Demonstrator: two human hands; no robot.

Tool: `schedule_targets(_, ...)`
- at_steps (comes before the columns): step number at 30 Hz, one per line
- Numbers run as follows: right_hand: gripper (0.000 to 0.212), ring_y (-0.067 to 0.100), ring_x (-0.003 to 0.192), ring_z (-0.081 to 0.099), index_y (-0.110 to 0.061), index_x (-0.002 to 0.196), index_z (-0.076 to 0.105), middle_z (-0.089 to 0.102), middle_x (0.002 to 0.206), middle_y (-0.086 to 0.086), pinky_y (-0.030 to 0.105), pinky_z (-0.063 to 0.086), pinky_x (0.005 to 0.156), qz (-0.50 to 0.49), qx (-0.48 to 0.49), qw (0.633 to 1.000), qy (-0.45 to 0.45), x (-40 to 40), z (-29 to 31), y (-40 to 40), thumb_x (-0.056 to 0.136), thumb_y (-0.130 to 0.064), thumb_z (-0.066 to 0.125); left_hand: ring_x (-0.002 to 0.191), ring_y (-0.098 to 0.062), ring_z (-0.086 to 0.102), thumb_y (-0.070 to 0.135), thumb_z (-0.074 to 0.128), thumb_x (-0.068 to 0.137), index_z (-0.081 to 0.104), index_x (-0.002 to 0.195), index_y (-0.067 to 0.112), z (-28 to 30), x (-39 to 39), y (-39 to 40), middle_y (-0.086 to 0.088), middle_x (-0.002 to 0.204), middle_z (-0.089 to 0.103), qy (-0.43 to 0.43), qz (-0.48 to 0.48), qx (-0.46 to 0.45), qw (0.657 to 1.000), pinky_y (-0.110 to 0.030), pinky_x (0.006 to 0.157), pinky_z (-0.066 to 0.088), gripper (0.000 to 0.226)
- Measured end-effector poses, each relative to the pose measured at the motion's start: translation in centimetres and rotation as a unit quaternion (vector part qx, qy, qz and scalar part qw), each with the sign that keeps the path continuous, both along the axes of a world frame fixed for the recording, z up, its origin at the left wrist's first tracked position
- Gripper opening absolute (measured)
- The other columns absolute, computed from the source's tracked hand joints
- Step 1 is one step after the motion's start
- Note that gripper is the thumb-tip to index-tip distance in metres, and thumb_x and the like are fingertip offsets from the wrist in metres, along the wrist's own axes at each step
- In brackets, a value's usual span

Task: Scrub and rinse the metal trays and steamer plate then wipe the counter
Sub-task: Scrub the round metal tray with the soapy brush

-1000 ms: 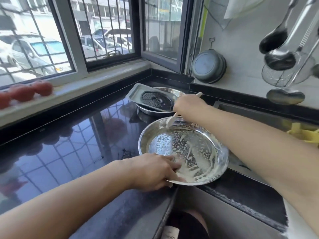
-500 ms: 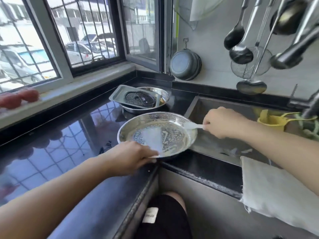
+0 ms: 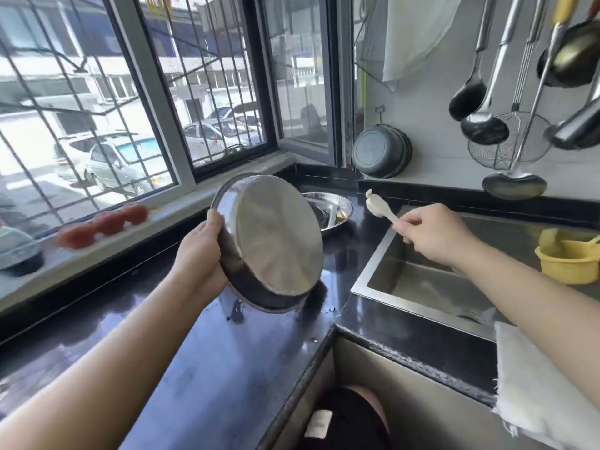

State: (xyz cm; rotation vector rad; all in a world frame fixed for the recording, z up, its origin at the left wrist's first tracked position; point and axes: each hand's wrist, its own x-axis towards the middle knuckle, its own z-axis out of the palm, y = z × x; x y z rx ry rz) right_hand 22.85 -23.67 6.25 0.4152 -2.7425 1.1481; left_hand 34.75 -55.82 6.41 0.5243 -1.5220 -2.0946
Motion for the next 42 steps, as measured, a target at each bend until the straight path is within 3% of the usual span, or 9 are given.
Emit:
schedule_targets(8,0.017,0.013,0.057,0.054,-0.019,0.085,0.075,0.071,0.072,0.003,0.032,0.047,0.065,0.064,0.042,0.997,-0.03,0.7,-1.6,-3.4,0.096,-0.024,0.064,0.129,-0.038,0.06,0.05,0.039,0.11,0.054,0.144,0.002,-9.8,0.1,-1.8,-0.018,0.136,0.066,-0.037,0.057,0.298,0.952,-0.059,0.109,0.046,0.06)
schedule_targets(12,0.027,-0.002,0.049,0.054,-0.029,0.12,0.07,0.07,0.073,-0.005,0.012,0.036,0.049,0.118,0.101,0.986,-0.055,1.8,-3.2,-5.6,0.097,-0.016,0.061,0.122,-0.037,0.065,0.041,0.041,0.111,0.055,0.143,0.003,-12.3,-1.1,-2.6,-0.018,0.134,0.067,-0.017,0.109,0.372,0.922,-0.053,0.057,0.06,0.052)
schedule_targets(14,0.039,-0.001,0.055,0.056,-0.032,0.134,0.063,0.069,0.073,-0.008,0.012,0.04,0.051,0.13,0.113,0.984,-0.052,2.6,-3.9,-6.3,0.099,-0.014,0.058,0.117,-0.037,0.067,0.033,0.039,0.112,0.055,0.143,0.005,-11.7,-1.1,-2.2,-0.02,0.135,0.066,0.013,0.098,0.394,0.914,-0.052,0.057,0.06,0.044)
schedule_targets(18,0.05,0.005,0.061,0.054,-0.046,0.14,0.055,0.067,0.081,-0.012,0.015,0.038,0.053,0.112,0.089,0.989,0.041,5.6,-6.7,-7.0,0.101,-0.015,0.053,0.102,-0.033,0.075,0.026,0.042,0.11,0.063,0.132,0.003,-10.2,1.0,0.2,-0.019,0.122,0.073,0.065,-0.024,0.36,0.93,-0.049,0.084,0.062,0.038)
schedule_targets(21,0.052,0.023,0.079,0.06,-0.044,0.147,0.047,0.064,0.086,-0.003,0.038,0.05,0.072,0.102,0.092,0.986,0.091,8.2,-10.1,-8.1,0.102,-0.018,0.053,0.105,-0.032,0.075,0.011,0.05,0.105,0.059,0.134,-0.006,-10.4,1.2,1.8,-0.021,0.119,0.074,0.029,-0.053,0.319,0.946,-0.045,0.095,0.056,0.035)
schedule_targets(26,0.054,0.029,0.063,0.054,-0.034,0.149,0.049,0.041,0.08,-0.009,0.037,0.042,0.057,0.043,0.08,0.981,0.169,11.4,-13.1,-11.1,0.1,-0.014,0.058,0.107,-0.032,0.074,0.014,0.055,0.105,0.061,0.13,-0.006,-10.6,0.7,1.7,-0.021,0.118,0.075,0.006,-0.02,0.296,0.955,-0.044,0.092,0.057,0.032)
schedule_targets(34,0.051,0.031,0.063,0.051,-0.031,0.149,0.049,0.038,0.083,-0.008,0.039,0.043,0.058,-0.041,0.056,0.986,0.153,10.2,-13.7,-10.6,0.101,-0.014,0.055,0.1,-0.03,0.077,0.011,0.063,0.101,0.063,0.126,-0.004,-10.1,-0.2,1.8,-0.017,0.111,0.077,0.008,0.03,0.295,0.955,-0.046,0.094,0.06,0.029)
schedule_targets(38,0.063,0.025,0.058,0.051,-0.034,0.151,0.045,0.041,0.085,-0.008,0.042,0.049,0.056,0.072,0.048,0.98,0.179,12.7,-14.1,-11.2,0.096,-0.006,0.06,0.101,-0.032,0.076,0.011,0.064,0.1,0.061,0.129,-0.003,-10.2,0.0,1.5,-0.018,0.111,0.077,0.015,0.022,0.296,0.955,-0.05,0.098,0.058,0.032)
schedule_targets(42,0.053,0.024,0.062,0.053,-0.025,0.146,0.053,0.044,0.082,-0.008,0.047,0.053,0.061,-0.032,0.0,0.989,0.147,11.0,-15.2,-10.5,0.097,-0.009,0.062,0.105,-0.034,0.075,0.01,0.063,0.101,0.059,0.13,-0.004,-10.4,-0.1,1.7,-0.019,0.115,0.076,0.025,0.023,0.307,0.951,-0.053,0.1,0.057,0.033)
